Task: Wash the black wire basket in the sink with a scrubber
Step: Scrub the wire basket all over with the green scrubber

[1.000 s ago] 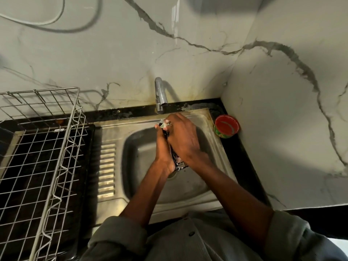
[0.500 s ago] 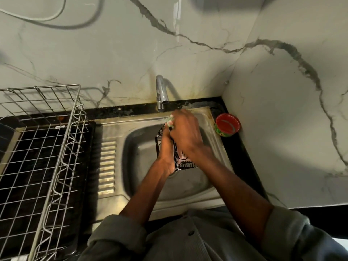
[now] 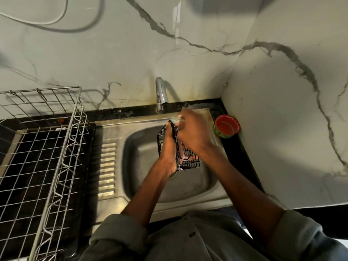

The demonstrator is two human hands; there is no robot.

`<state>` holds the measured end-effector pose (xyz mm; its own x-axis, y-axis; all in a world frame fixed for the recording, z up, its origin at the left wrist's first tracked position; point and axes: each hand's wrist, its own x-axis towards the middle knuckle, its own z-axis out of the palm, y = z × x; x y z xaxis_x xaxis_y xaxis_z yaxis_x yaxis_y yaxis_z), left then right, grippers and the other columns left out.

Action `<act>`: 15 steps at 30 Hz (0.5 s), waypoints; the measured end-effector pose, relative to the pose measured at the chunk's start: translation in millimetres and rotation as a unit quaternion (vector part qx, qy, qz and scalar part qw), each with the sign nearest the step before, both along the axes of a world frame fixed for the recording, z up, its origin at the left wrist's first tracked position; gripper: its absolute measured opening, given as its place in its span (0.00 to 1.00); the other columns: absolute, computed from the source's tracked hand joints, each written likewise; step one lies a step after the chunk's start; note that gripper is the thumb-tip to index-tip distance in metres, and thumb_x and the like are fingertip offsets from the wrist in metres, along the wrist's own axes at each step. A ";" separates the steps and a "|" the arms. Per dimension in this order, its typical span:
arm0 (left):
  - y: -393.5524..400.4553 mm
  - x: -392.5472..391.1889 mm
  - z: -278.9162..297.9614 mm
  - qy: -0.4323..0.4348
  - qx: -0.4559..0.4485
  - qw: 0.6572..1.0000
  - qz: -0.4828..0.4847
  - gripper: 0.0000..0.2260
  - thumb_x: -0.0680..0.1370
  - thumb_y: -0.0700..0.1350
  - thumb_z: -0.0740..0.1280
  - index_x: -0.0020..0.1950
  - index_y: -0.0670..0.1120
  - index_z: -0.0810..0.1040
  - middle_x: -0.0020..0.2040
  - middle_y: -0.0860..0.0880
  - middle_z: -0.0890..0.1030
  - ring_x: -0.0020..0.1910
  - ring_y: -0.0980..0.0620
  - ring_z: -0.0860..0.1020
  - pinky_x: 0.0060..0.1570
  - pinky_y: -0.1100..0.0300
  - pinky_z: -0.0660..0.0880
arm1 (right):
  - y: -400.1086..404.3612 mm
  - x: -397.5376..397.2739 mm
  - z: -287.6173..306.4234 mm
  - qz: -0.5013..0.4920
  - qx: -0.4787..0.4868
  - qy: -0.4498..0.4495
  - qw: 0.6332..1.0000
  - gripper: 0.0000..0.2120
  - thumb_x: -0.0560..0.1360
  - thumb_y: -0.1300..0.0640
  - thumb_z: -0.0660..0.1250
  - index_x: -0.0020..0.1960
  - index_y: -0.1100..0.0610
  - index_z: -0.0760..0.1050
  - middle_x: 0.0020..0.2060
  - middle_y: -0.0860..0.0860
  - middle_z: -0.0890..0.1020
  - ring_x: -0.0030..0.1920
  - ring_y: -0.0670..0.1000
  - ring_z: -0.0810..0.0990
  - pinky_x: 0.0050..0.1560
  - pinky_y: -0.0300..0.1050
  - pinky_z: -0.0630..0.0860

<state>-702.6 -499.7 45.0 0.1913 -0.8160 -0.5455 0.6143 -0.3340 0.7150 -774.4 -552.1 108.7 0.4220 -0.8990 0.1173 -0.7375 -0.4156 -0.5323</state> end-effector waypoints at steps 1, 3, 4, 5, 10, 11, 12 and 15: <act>-0.6 0.1 -1.4 -0.003 0.004 1.000 0.024 0.27 0.86 0.64 0.52 0.66 0.49 0.81 0.59 0.46 0.86 0.62 0.46 0.82 0.58 0.50 0.80 | 10.5 6.9 2.9 0.035 0.002 -0.026 0.999 0.10 0.73 0.65 0.72 0.52 0.55 0.77 0.45 0.48 0.79 0.45 0.47 0.77 0.43 0.40 0.73; 1.6 2.1 2.6 0.020 -0.003 0.999 0.038 0.22 0.87 0.58 0.54 0.64 0.47 0.81 0.55 0.44 0.86 0.56 0.49 0.84 0.56 0.54 0.79 | 20.6 12.6 3.1 0.063 0.001 -0.056 0.996 0.12 0.72 0.68 0.70 0.49 0.54 0.74 0.46 0.49 0.79 0.46 0.48 0.77 0.41 0.38 0.68; 2.4 3.4 3.7 0.037 -0.007 0.999 0.036 0.22 0.86 0.57 0.54 0.61 0.46 0.82 0.51 0.44 0.86 0.50 0.49 0.85 0.52 0.54 0.80 | 21.9 10.8 0.7 0.074 0.000 -0.050 0.996 0.13 0.72 0.68 0.70 0.49 0.53 0.73 0.47 0.50 0.80 0.47 0.48 0.76 0.40 0.37 0.65; 2.9 5.6 1.0 0.048 -0.015 0.998 0.037 0.22 0.86 0.58 0.54 0.58 0.46 0.82 0.48 0.44 0.86 0.48 0.50 0.85 0.50 0.54 0.80 | 23.4 7.3 -0.5 0.091 0.000 -0.032 0.995 0.13 0.72 0.68 0.70 0.49 0.53 0.73 0.48 0.50 0.80 0.48 0.48 0.75 0.39 0.37 0.64; 4.8 6.8 -2.4 0.048 -0.013 0.997 0.052 0.36 0.81 0.73 0.49 0.63 0.48 0.84 0.57 0.43 0.87 0.59 0.45 0.84 0.53 0.50 0.80 | 16.5 5.6 -7.7 0.014 -0.017 -0.011 1.000 0.12 0.72 0.64 0.73 0.50 0.53 0.74 0.47 0.49 0.80 0.48 0.49 0.77 0.45 0.46 0.75; 5.0 7.2 -4.2 0.046 -0.016 0.998 0.041 0.39 0.79 0.76 0.48 0.65 0.48 0.83 0.59 0.42 0.86 0.60 0.43 0.84 0.55 0.45 0.81 | 7.2 8.2 -9.1 -0.020 -0.005 -0.032 0.999 0.12 0.71 0.64 0.74 0.49 0.54 0.75 0.46 0.49 0.81 0.47 0.50 0.78 0.44 0.47 0.77; 5.0 8.3 -3.5 0.051 -0.012 0.998 0.032 0.41 0.77 0.78 0.46 0.66 0.49 0.82 0.61 0.42 0.85 0.62 0.41 0.83 0.57 0.40 0.80 | -3.3 10.0 -9.6 -0.042 0.006 -0.043 0.998 0.11 0.71 0.63 0.74 0.49 0.54 0.75 0.45 0.49 0.81 0.45 0.51 0.79 0.42 0.48 0.77; 5.2 13.8 -6.6 0.082 -0.026 0.996 0.001 0.45 0.73 0.81 0.47 0.71 0.51 0.79 0.67 0.40 0.82 0.67 0.36 0.80 0.66 0.26 0.71 | -26.2 1.6 -19.2 -0.084 0.040 0.007 0.996 0.08 0.76 0.62 0.70 0.54 0.56 0.77 0.46 0.51 0.83 0.46 0.52 0.81 0.41 0.45 0.74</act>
<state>-688.8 -494.5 38.4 0.1053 -0.8439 -0.5260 0.7248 -0.2971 0.6216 -772.8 -578.2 89.6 0.2666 -0.9631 0.0372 -0.8000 -0.2426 -0.5488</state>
